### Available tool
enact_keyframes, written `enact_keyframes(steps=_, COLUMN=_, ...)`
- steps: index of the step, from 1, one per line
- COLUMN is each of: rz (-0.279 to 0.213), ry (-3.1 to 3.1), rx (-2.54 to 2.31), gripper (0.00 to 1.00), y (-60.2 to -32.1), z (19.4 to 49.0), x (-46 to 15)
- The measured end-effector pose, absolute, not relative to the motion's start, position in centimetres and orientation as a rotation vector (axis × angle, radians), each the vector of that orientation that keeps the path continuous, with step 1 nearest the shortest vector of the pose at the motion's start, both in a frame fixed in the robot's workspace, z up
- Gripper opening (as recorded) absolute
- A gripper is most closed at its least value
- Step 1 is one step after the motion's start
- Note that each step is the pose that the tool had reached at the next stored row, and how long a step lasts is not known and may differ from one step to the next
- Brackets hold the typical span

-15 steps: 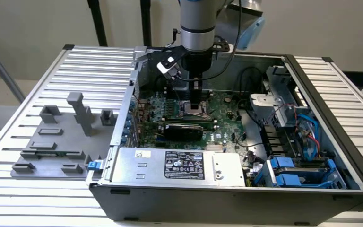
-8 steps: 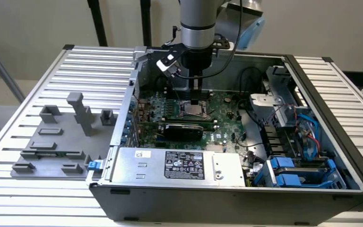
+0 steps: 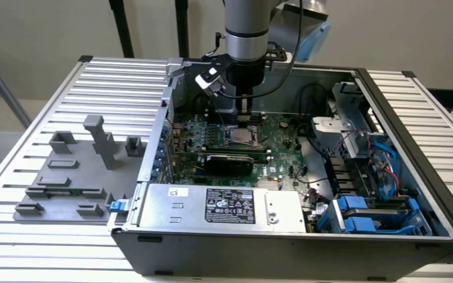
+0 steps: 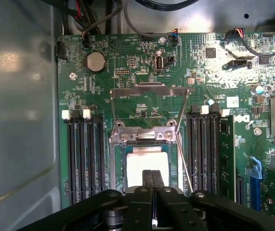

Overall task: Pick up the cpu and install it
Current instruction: 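Close the cpu cover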

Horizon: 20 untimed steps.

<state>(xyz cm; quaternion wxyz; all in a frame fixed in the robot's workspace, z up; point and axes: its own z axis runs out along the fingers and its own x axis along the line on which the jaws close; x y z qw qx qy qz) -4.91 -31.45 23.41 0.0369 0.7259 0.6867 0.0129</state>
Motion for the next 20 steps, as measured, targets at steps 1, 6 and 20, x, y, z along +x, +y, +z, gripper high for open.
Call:
enact_keyframes(steps=1, rz=0.040, ry=2.108, rx=2.229, gripper=0.12, y=-31.4, z=23.4, x=-4.9)
enact_keyframes(steps=6, rz=0.044, ry=2.110, rx=2.231, gripper=0.12, y=-31.4, z=23.4, x=-4.9)
enact_keyframes(steps=20, rz=0.038, ry=2.123, rx=2.245, gripper=0.12, y=-32.0, z=25.6, x=-2.9)
